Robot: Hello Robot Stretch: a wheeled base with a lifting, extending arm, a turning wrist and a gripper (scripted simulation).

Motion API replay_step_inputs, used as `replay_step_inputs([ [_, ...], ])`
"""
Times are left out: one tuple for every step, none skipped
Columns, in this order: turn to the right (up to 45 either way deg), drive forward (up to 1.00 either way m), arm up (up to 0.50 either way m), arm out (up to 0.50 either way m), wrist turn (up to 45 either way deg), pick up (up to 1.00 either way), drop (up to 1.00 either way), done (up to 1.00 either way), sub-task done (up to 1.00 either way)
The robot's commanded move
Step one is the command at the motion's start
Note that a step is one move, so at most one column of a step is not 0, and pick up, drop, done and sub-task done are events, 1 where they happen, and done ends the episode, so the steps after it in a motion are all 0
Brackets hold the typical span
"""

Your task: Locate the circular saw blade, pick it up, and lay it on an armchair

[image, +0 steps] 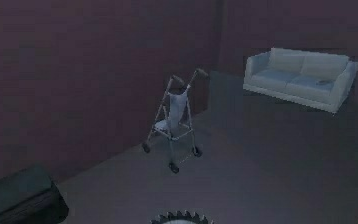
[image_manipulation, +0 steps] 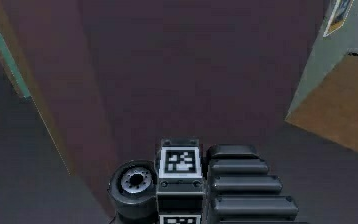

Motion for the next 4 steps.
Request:
replay_step_inputs([
  [0.0,0.35,0.0,0.0,0.0,0.0,0.0,0.0,0.0],
  [42.0,0.0,0.0,0.0,0.0,0.0,0.0,0.0,0.0],
  [0.0,1.0,0.0,0.0,0.0,0.0,0.0,0.0,0.0],
  [3.0,0.0,0.0,0.0,0.0,0.0,0.0,0.0,0.0],
])
